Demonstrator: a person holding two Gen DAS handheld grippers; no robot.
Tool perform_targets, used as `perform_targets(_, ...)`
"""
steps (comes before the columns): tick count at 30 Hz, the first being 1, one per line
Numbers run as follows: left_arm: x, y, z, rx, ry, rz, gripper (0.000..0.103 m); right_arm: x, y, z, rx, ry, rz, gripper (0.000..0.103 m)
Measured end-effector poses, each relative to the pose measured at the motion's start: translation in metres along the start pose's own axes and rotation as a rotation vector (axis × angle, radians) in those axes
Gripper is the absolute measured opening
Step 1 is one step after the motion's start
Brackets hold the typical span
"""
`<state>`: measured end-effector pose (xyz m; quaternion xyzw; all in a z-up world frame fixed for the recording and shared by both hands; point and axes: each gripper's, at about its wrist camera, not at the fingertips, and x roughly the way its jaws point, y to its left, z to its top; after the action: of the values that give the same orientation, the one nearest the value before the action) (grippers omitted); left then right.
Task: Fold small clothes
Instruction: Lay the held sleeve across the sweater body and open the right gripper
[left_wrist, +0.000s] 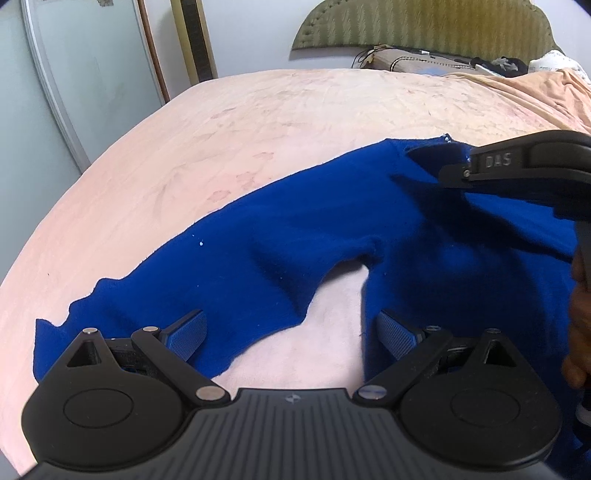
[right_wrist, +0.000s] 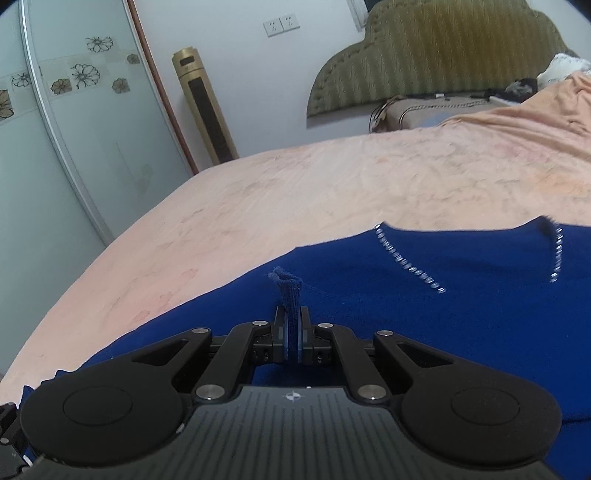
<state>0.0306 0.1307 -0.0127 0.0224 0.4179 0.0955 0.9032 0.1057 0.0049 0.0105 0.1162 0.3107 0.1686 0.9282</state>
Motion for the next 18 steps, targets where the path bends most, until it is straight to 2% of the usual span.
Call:
perform_targets(5, 0.002, -0.001, 0.000, 0.001, 0.008, 0.000, 0.099, 0.015, -0.001, -0.005, 0.006, 0.055, 0.007, 0.010)
perform_targets(6, 0.002, 0.000, 0.001, 0.001, 0.008, -0.001, 0.099, 0.019, -0.003, -0.007, 0.013, 0.076, 0.019, 0.018)
perform_targets(8, 0.002, -0.001, 0.001, 0.002, 0.009, 0.001, 0.099, 0.024, -0.007, -0.011, 0.037, 0.117, 0.033, 0.024)
perform_targets(9, 0.002, 0.000, 0.001, 0.002, 0.008, 0.003, 0.099, 0.023, -0.008, -0.013, 0.042, 0.121, 0.040, 0.030)
perform_targets(13, 0.007, 0.001, 0.003, -0.011, 0.014, 0.008, 0.099, -0.005, -0.008, -0.012, 0.011, 0.079, 0.068, 0.042)
perform_targets(18, 0.001, 0.001, 0.003, 0.005, -0.003, 0.002, 0.099, -0.042, -0.026, -0.016, 0.006, 0.035, 0.005, 0.043)
